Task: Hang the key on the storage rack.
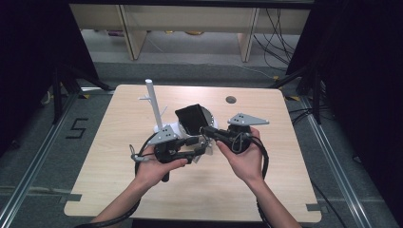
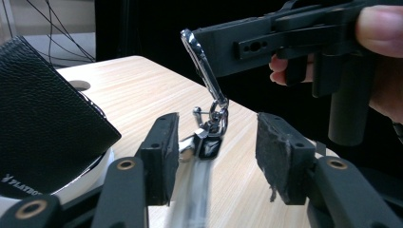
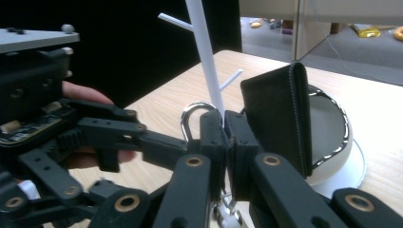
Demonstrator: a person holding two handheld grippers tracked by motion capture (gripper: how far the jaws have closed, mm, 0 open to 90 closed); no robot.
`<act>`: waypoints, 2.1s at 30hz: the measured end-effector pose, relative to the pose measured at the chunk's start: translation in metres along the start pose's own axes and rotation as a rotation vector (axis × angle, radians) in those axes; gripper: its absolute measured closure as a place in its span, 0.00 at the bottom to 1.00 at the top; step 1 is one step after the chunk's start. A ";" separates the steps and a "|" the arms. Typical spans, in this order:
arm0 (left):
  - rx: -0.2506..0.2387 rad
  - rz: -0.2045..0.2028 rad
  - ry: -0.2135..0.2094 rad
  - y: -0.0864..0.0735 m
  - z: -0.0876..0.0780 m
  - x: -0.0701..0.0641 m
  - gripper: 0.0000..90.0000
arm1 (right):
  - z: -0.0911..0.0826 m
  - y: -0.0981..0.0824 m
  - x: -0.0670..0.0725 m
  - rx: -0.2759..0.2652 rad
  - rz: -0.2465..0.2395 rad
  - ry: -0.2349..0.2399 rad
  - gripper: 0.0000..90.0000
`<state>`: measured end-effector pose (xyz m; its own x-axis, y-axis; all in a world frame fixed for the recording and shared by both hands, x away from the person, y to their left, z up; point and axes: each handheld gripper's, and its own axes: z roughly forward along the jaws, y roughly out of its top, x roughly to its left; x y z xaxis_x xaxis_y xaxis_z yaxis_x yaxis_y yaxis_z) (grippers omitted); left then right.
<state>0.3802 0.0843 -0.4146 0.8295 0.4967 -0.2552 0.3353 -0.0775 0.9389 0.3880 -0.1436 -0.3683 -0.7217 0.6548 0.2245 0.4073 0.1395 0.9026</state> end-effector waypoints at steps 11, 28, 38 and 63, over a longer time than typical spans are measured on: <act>0.000 -0.025 -0.001 -0.002 0.003 0.001 0.61 | 0.002 0.000 0.005 -0.007 0.007 0.001 0.98; -0.026 -0.061 -0.008 0.001 0.000 0.002 0.73 | 0.005 -0.003 0.012 -0.005 -0.004 0.008 0.98; -0.019 -0.077 -0.007 0.001 -0.001 0.003 0.90 | 0.008 -0.006 0.015 -0.011 -0.019 0.012 0.98; 0.023 -0.030 0.179 -0.006 -0.027 0.019 0.94 | -0.011 -0.010 0.000 -0.070 -0.040 -0.040 0.81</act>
<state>0.3814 0.1177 -0.4185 0.7270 0.6447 -0.2362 0.3704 -0.0786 0.9255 0.3783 -0.1532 -0.3733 -0.7132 0.6789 0.1745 0.3378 0.1147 0.9342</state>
